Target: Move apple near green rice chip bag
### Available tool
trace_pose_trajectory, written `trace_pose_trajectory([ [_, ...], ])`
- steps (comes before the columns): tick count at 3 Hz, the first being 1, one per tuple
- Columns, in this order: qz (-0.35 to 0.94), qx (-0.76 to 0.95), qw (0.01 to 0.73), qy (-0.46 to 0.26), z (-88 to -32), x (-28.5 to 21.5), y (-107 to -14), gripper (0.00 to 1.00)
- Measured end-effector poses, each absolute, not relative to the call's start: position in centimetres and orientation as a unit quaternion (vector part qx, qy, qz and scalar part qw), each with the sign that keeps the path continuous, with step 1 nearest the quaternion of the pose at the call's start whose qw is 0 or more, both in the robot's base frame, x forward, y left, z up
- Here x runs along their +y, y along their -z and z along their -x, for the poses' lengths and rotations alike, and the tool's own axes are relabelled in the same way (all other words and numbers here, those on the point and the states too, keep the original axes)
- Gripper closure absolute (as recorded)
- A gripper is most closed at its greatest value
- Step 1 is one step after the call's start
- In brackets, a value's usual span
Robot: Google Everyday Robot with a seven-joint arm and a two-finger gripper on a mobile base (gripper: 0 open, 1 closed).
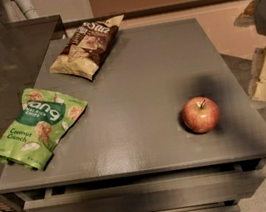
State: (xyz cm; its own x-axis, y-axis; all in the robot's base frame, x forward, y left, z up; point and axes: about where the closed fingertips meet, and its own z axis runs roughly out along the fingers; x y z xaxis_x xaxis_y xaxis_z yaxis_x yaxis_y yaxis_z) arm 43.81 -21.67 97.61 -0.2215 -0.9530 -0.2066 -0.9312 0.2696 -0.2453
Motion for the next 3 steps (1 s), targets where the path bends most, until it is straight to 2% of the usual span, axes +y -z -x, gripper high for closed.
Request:
trace_pose_trajectory([
  [3,0.608,0.779,0.156,-0.001,-44.6,-20.5,-92.8,0.0],
])
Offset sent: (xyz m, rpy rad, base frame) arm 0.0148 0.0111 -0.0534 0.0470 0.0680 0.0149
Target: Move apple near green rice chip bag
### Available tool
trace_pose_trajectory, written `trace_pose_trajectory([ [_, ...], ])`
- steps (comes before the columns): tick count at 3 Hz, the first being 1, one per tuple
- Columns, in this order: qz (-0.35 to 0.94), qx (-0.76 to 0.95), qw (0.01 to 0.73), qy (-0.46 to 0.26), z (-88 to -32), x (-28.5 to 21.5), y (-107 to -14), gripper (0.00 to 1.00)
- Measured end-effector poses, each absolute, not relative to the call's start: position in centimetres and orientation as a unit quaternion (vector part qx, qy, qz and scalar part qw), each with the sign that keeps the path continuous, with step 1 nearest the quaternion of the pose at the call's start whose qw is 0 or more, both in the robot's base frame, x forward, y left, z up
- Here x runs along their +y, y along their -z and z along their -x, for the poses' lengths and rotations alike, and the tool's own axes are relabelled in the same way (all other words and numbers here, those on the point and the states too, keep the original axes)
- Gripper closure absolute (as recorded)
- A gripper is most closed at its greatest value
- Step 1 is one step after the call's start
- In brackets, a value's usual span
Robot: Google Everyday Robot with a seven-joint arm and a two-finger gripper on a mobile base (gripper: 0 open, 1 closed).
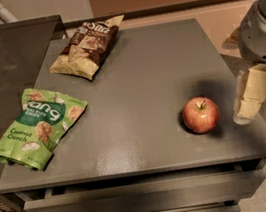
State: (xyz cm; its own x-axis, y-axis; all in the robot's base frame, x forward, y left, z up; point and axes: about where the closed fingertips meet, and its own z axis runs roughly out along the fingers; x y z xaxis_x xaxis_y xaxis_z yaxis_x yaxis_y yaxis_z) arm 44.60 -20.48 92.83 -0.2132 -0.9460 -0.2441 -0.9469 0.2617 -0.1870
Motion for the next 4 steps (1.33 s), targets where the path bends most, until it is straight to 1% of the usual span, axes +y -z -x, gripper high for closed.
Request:
trace_pose_trajectory([
  [2,0.619,0.766,0.162,-0.053,-43.3,-18.0,-89.3,0.0],
  [4,0.621,0.762,0.168,-0.072,-43.0,-16.4,-86.9,0.0],
])
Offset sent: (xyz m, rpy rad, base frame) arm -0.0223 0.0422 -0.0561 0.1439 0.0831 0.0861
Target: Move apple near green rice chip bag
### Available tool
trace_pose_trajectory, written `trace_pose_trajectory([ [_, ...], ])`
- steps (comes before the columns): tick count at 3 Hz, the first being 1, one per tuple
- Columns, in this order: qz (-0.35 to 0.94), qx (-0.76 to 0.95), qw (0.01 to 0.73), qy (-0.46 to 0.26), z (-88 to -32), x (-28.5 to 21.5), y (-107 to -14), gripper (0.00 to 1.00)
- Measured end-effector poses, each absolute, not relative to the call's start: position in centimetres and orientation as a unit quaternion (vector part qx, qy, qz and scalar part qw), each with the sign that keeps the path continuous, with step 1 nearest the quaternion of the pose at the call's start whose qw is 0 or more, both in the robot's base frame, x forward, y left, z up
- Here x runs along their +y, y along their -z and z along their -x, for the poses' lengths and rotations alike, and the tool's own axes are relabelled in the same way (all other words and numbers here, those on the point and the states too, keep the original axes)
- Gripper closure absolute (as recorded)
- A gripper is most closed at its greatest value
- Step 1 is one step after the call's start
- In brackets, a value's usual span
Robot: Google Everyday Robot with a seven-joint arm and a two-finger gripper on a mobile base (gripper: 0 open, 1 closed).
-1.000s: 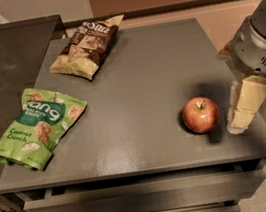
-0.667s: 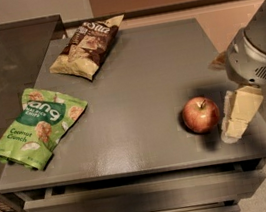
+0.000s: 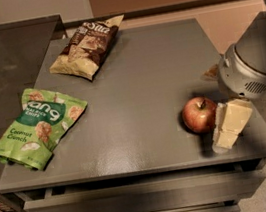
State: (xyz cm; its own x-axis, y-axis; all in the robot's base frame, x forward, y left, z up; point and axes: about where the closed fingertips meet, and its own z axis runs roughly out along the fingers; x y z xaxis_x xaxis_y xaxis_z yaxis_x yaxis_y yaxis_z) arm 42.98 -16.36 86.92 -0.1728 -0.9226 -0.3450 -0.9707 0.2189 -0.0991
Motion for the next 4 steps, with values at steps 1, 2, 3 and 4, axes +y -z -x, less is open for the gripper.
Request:
trace_pose_trajectory([
  [1,0.621,0.762,0.167,-0.078,-43.3,-15.7,-86.1,0.0],
  [2,0.621,0.762,0.165,-0.083,-43.7,-15.3,-85.5,0.18],
  [3,0.621,0.762,0.165,-0.085,-44.0,-15.2,-85.1,0.41],
  [4,0.623,0.759,0.166,-0.084,-44.2,-14.6,-85.6,0.64],
])
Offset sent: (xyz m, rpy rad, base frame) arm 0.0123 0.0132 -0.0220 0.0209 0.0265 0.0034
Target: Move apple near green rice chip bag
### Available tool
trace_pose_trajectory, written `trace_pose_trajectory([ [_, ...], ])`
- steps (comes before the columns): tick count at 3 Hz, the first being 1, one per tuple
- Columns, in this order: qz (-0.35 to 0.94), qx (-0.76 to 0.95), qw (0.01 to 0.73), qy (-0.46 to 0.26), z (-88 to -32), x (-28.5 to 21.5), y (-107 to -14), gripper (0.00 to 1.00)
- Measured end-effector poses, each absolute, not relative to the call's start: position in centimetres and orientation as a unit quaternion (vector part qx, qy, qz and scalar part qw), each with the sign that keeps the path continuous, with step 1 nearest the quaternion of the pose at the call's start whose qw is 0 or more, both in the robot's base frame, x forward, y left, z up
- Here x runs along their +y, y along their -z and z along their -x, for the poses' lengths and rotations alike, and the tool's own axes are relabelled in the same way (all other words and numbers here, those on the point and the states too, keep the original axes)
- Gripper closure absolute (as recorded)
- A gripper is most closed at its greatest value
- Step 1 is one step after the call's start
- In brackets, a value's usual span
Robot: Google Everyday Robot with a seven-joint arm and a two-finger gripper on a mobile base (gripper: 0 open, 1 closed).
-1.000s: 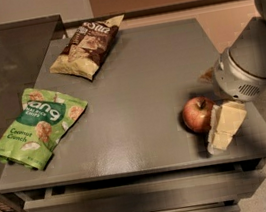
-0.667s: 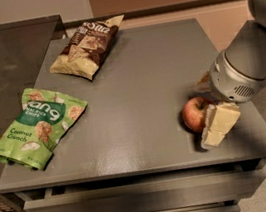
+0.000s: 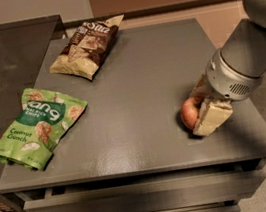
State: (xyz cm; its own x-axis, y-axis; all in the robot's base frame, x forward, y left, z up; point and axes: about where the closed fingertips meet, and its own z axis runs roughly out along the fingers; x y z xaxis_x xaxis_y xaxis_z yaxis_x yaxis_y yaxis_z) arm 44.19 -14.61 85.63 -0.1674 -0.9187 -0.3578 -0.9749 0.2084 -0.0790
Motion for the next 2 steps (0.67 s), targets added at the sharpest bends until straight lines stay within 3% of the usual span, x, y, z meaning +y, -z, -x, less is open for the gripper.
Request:
trace_pose_trajectory([
  [1,0.627,0.753,0.176,-0.093,-44.8,-12.8,-87.0,0.87],
  [2,0.639,0.738,0.189,-0.101,-45.9,-9.3,-88.5,1.0],
])
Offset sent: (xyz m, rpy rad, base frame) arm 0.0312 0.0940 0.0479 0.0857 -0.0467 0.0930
